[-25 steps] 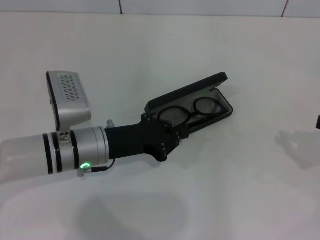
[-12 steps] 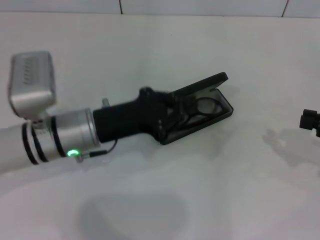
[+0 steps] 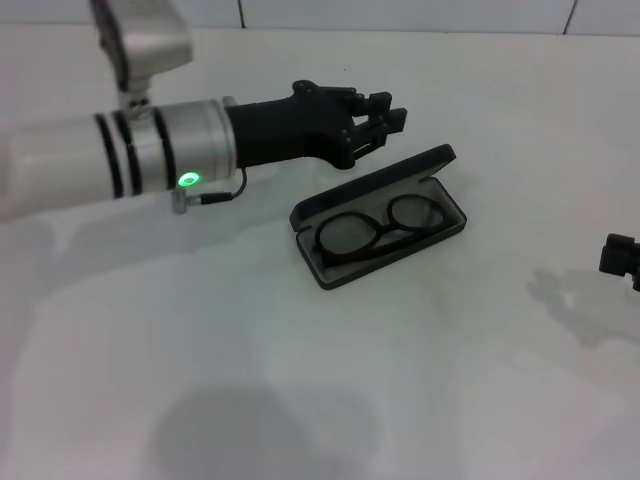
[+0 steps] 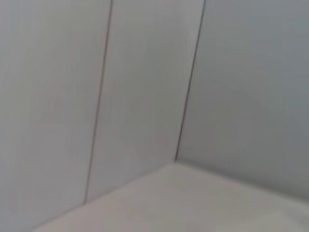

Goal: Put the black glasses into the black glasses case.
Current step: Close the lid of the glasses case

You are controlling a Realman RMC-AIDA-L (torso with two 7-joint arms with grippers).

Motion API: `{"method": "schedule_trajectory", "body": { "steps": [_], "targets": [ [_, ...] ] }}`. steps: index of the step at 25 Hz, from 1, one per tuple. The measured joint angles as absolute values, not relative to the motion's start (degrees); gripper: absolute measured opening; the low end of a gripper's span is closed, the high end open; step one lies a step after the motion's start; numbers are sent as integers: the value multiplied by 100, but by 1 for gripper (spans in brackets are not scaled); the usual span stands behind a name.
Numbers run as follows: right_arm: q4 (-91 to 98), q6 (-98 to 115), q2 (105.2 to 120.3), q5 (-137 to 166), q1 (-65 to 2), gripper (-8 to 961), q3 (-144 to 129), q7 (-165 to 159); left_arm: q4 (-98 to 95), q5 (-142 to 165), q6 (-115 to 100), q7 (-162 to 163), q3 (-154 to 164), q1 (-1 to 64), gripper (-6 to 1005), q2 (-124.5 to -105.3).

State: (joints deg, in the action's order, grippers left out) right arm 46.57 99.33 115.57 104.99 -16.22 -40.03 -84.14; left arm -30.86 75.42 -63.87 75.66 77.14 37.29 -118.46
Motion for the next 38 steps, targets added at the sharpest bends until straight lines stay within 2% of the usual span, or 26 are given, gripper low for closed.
{"method": "schedule_trajectory", "body": {
  "steps": [7,17,38],
  "targets": [
    [4405,9873,11557,10485,-1603,264,-3946,-8219,-3106,8427,-6009,8232,7717,4016,279,-11840],
    [4327,9769,11548,10484,-1645,270,-3947,-8137,-3075,8753,-5857,8463,7720,4045,282,-11822],
    [4218,9720,11558,10485,-1621,282,-3946,-8112,-3064,9291,-6054,8586,7774,4043,287,-11944]
  ]
}}
